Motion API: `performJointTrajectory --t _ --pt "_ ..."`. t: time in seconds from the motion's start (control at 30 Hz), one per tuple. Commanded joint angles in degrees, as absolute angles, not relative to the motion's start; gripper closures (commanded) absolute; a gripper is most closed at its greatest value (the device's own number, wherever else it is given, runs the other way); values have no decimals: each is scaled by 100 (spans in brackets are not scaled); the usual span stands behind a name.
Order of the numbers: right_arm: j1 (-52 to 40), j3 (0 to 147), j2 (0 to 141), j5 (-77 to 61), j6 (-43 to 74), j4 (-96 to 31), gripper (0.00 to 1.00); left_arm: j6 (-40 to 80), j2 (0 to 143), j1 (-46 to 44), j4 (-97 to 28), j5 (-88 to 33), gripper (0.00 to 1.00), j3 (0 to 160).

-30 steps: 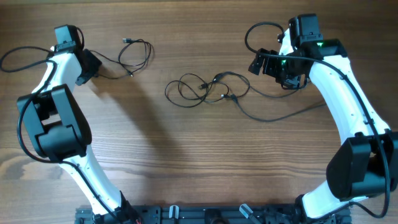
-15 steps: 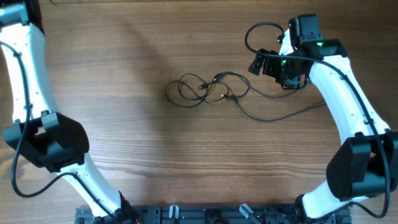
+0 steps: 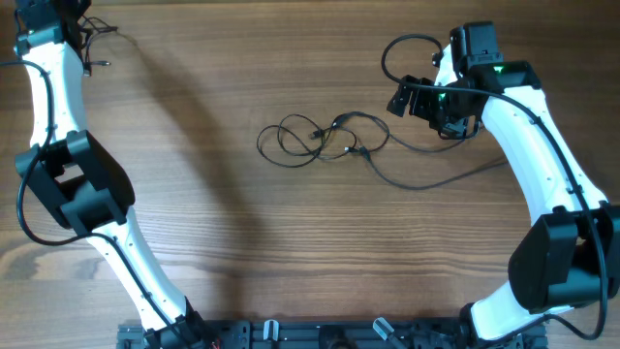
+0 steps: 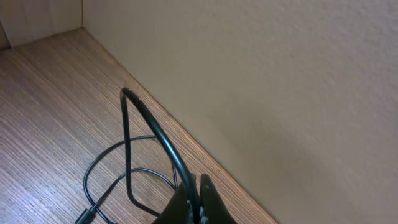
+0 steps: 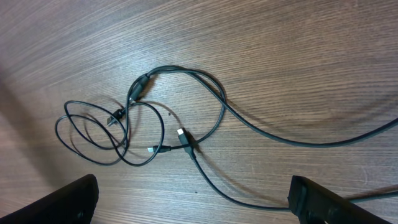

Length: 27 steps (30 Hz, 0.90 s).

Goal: Untangle cables

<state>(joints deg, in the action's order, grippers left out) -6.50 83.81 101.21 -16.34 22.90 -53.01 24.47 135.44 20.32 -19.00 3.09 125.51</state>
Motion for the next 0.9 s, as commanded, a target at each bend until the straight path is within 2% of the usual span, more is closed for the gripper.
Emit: performJointTrajectory --t 0.0,0.07,0.13,0.2,0.23,0.27,0.33,0.43,0.5,0.53,0.57,0.63,0.7,0.77,0.87 --pt "-659 8407 10224 -1704 2250 -5275 0 2276 13603 1839 -1660 158 96 12466" --pt "-659 8407 10224 -1704 2250 -5308 0 2272 13852 1647 -1385 -130 96 12468" --pt "-659 8407 10224 -1704 2252 -5349 0 2272 14020 1507 -1350 -193 90 12466" --pt "-659 8407 10224 -1704 2250 -5404 0 2270 14206 1352 -1363 -193 66 12466" --pt "-659 8407 10224 -1706 2250 -5430 0 2268 14276 1253 -1481 -191 32 12466" --pt "-659 8407 10224 -1704 2248 -5452 0 2268 14276 1234 -1533 -191 14 12466" --pt "-659 8407 10224 -1704 2252 -5474 0 2265 14226 1221 -1610 -193 0 12473" --pt "-659 8407 10224 -1704 2250 -5511 0 2213 13931 1238 -1682 -419 0 12473" --pt "-659 8407 10224 -1704 2250 -5511 0 1883 13666 1236 -1625 -1549 5 12473" --pt "-659 8407 10224 -1704 2252 -5507 0 1833 13552 1223 -1559 -2316 8 12473" --pt "-659 8407 10224 -1704 2250 -5507 0 1837 13465 1192 -1448 -3148 18 12473" --pt "-659 8407 10224 -1706 2263 -5511 0 1837 13441 1057 -1411 -4025 26 12473" --pt "-659 8407 10224 -1774 2261 -5557 0 1291 13502 836 -1916 -3719 23 12470" --pt "-659 8407 10224 -1857 2259 -5605 0 777 13574 600 -2368 -2969 3 12470" --pt "-659 8407 10224 -1857 2261 -5686 0 467 13576 434 -2606 -1925 0 12473"
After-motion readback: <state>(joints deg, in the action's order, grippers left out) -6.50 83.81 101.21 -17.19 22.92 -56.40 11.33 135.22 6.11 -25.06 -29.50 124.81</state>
